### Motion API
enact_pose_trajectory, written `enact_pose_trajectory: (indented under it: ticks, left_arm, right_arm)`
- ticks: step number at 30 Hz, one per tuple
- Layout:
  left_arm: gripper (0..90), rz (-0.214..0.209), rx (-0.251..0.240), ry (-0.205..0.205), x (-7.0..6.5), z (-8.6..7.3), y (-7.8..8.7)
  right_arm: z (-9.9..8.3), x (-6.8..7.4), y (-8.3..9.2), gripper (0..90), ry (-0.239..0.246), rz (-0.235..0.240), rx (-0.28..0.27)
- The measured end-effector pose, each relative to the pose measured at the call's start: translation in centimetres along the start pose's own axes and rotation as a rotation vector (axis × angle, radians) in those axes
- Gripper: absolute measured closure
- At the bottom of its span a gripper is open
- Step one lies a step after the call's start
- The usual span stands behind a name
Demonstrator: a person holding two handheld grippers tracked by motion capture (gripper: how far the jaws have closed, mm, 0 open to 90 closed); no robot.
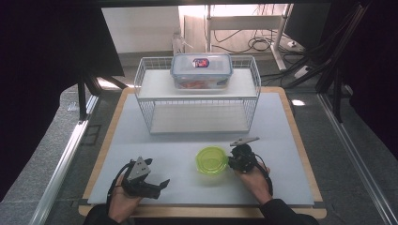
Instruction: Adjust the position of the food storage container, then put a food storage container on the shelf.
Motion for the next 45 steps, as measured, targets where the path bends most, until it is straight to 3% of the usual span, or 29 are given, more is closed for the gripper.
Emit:
enact_pose_trajectory:
  ticks: [5, 11, 15, 16, 17, 18, 19, 22, 30, 36, 45]
  left_arm:
    - [3.5, 0.0, 0.003, -0.004, 0.0, 0.0, 0.0]
    - [3.5, 0.0, 0.002, -0.002, 0.0, 0.0, 0.0]
    - [3.8, -0.005, 0.007, 0.001, 0.0, 0.0, 0.0]
    - [4.0, -0.005, 0.008, 0.001, 0.0, 0.0, 0.0]
    - [4.0, -0.005, 0.008, 0.001, 0.0, 0.0, 0.0]
    - [4.0, -0.006, 0.01, -0.001, 0.0, 0.0, 0.0]
    - [4.0, -0.006, 0.008, 0.001, 0.0, 0.0, 0.0]
    - [3.9, -0.006, 0.005, 0.004, 0.0, -0.1, 0.0]
    - [3.4, 0.0, 0.003, -0.006, 0.0, -0.1, 0.0]
    - [3.5, 0.0, 0.002, -0.008, 0.0, -0.1, 0.0]
    - [3.5, -0.001, 0.002, -0.007, 0.0, -0.1, 0.0]
  right_arm:
    - [0.4, 0.0, -0.3, 88.9, 0.013, 0.003, -0.005]
    - [0.2, -1.1, 1.4, 80.4, 0.028, -0.049, -0.047]
    - [-0.1, -1.6, 2.9, 69.3, 0.061, -0.087, -0.069]
    - [-0.3, -1.8, 3.6, 61.0, 0.073, -0.097, -0.079]
    - [-0.3, -1.8, 3.6, 61.0, 0.073, -0.097, -0.079]
    - [-0.5, -1.9, 4.3, 51.4, 0.09, -0.108, -0.091]
    - [-0.5, -1.9, 4.3, 51.4, 0.09, -0.108, -0.091]
    - [-0.8, -2.0, 5.1, 38.4, 0.096, -0.115, -0.117]
    - [-2.0, -1.3, 6.5, 18.4, 0.136, -0.111, -0.163]
    - [-3.0, -1.1, 6.6, 12.0, 0.132, -0.103, -0.144]
    - [-2.7, -0.8, 6.4, 2.1, 0.099, -0.09, -0.142]
Point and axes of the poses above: each handheld gripper's, and its own axes: y roughly backward along the jaws, z roughly out of its top, x roughly to its left, the point moved 1 cm from there along -y, roughly forward along the jaws, and after that the axes turned 1 degree about z, right-handed, at the moved point
